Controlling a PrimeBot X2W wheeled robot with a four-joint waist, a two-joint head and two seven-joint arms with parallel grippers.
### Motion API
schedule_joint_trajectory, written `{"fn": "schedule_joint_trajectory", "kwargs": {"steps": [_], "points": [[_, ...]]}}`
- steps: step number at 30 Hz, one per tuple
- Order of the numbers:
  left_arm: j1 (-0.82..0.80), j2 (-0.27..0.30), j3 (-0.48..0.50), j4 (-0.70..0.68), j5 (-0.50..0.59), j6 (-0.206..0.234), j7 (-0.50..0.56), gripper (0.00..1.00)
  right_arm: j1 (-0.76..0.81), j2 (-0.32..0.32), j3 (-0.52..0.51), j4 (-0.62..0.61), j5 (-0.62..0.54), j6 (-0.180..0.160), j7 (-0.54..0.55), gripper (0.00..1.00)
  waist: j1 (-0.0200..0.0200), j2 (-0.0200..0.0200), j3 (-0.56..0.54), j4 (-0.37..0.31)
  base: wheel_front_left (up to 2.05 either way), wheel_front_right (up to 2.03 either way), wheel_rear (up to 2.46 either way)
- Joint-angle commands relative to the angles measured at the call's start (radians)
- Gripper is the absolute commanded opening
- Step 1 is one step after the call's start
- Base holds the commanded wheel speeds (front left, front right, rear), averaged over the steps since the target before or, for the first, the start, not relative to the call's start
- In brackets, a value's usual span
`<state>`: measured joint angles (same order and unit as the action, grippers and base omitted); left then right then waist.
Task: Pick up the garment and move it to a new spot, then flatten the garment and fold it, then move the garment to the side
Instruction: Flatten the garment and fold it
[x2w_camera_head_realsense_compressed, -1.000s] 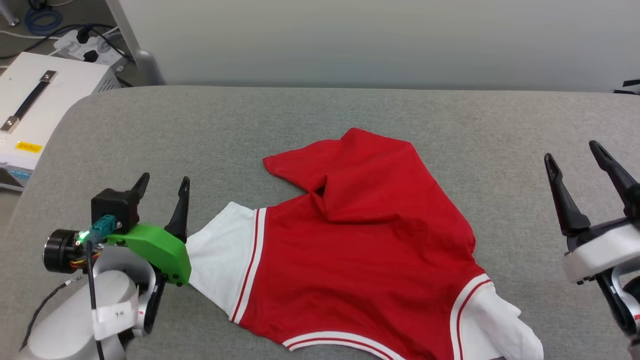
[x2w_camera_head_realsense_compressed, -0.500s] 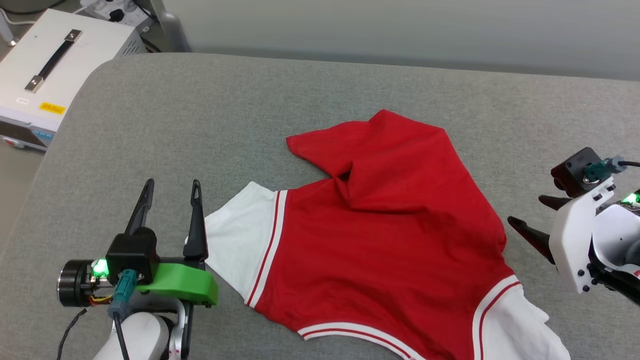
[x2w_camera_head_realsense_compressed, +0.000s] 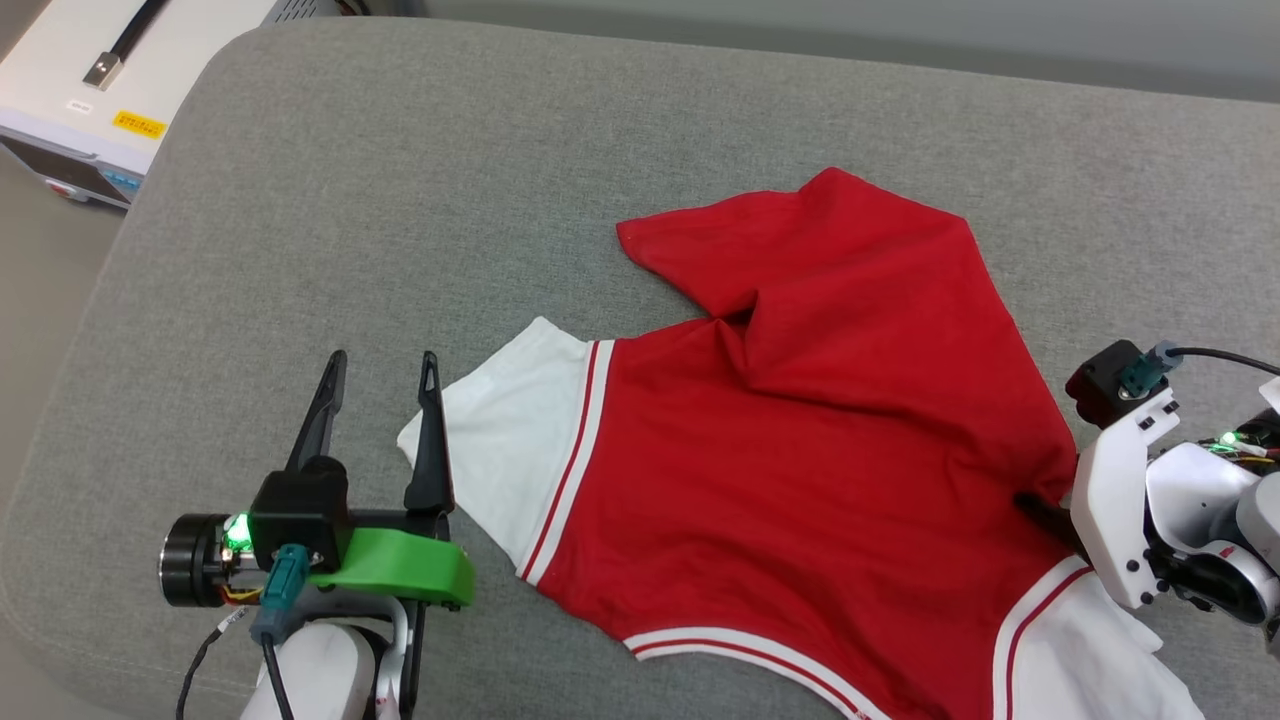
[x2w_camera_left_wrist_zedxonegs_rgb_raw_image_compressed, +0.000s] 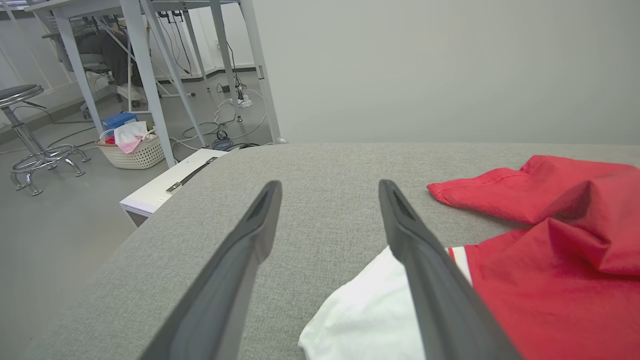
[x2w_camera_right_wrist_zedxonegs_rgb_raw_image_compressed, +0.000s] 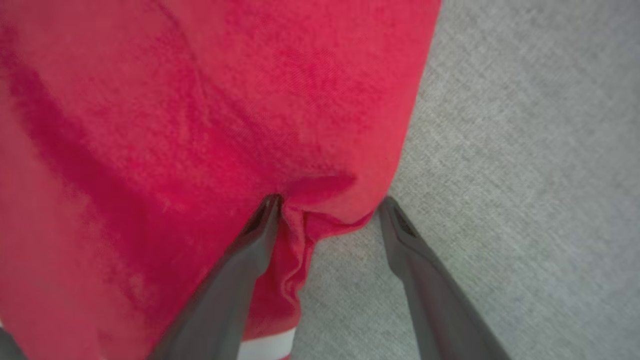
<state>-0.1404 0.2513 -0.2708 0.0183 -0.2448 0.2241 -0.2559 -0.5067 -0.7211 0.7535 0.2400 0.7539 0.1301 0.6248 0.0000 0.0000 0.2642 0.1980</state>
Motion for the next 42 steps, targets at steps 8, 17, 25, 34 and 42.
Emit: {"fn": "schedule_joint_trajectory", "kwargs": {"steps": [8,17,25,34,42], "points": [[0.034,-0.055,0.078,0.016,0.068,-0.063,-0.006,1.0,-0.058,-0.008,0.056,0.017,0.012,0.001,-0.19,0.0,0.0,0.0,-0.025,-0.032,0.0,0.0,0.0],[0.051,-0.103,0.121,0.015,0.115,-0.122,-0.006,1.0,-0.16,-0.062,-0.006,-0.034,-0.004,0.001,-0.299,0.0,0.0,0.0,-0.04,-0.037,0.0,0.0,0.0],[0.042,-0.139,0.139,0.017,0.148,-0.154,-0.006,1.0,-0.276,-0.019,-0.011,0.043,-0.05,0.001,-0.299,0.0,0.0,0.0,0.003,-0.002,0.0,0.0,0.0],[0.018,-0.171,0.146,0.03,0.168,-0.175,-0.006,1.0,-0.337,0.107,0.144,0.322,-0.078,0.001,-0.308,0.0,0.0,0.0,0.051,0.02,0.0,0.0,0.0],[0.019,-0.181,0.164,0.05,0.178,-0.186,-0.006,1.0,-0.35,0.157,0.224,0.471,-0.015,0.001,-0.42,0.75,0.0,0.0,0.027,0.007,0.0,0.0,0.0]]}}
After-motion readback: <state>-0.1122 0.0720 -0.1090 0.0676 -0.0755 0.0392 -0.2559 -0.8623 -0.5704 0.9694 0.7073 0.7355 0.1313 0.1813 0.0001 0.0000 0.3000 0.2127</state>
